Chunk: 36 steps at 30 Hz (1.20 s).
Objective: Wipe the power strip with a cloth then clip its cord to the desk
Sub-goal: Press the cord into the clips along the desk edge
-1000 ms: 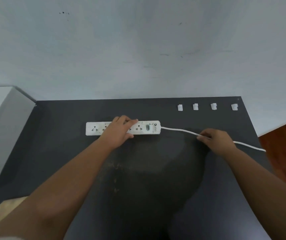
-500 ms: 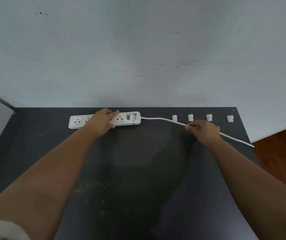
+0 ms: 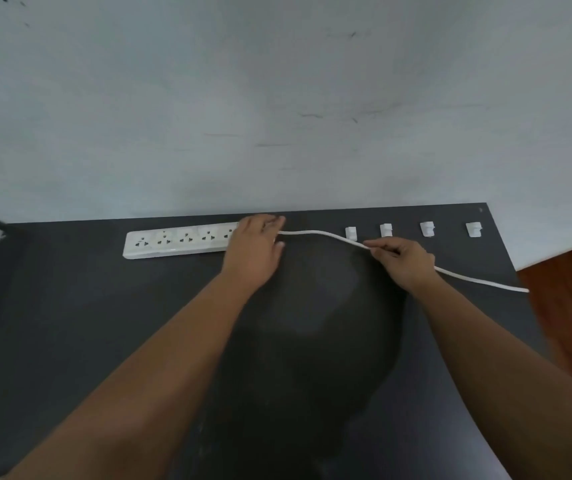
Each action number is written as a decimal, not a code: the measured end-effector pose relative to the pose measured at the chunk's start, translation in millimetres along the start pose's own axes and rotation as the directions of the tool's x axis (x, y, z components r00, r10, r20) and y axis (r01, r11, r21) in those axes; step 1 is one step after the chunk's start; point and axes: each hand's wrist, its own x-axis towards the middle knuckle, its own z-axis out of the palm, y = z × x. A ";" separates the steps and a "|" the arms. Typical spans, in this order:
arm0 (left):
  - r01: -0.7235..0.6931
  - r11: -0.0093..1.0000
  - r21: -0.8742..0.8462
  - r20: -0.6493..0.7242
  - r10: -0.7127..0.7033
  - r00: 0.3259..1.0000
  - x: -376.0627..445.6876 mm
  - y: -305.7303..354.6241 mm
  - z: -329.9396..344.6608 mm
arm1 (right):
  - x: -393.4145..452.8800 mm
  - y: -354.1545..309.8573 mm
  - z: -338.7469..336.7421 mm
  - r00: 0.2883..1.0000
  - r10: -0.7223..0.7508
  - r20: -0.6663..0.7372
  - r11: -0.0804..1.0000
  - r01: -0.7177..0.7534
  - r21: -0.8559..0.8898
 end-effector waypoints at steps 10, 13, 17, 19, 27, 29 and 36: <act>-0.026 0.993 -0.114 0.366 0.066 0.928 86.2 93.4 18.8 | 5.5 6.3 8.0 0.972 -0.182 -0.146 0.945 0.132 -0.299; -0.035 0.993 -0.114 0.406 0.079 0.910 91.2 96.1 24.9 | 3.9 11.7 9.6 0.954 -0.239 -0.182 0.927 0.168 -0.336; -0.053 0.990 -0.132 0.404 0.102 0.909 92.0 97.1 31.0 | 2.0 17.5 14.6 0.932 -0.269 -0.241 0.928 0.184 -0.325; -0.057 0.988 -0.142 0.396 0.109 0.912 91.7 95.6 32.2 | 1.7 17.6 16.9 0.926 -0.264 -0.269 0.934 0.176 -0.312; -0.114 0.987 -0.113 0.379 0.149 0.913 98.6 89.2 40.2 | 14.4 12.6 16.5 0.917 -0.265 -0.298 0.922 0.151 -0.356; -0.115 0.984 -0.133 0.346 0.155 0.925 95.5 86.2 45.6 | 17.2 10.1 19.0 0.916 -0.240 -0.322 0.930 0.122 -0.346; -0.055 0.986 -0.160 0.146 0.079 0.986 73.5 87.8 67.1 | 15.2 5.3 30.9 0.904 -0.128 -0.408 0.953 -0.001 -0.302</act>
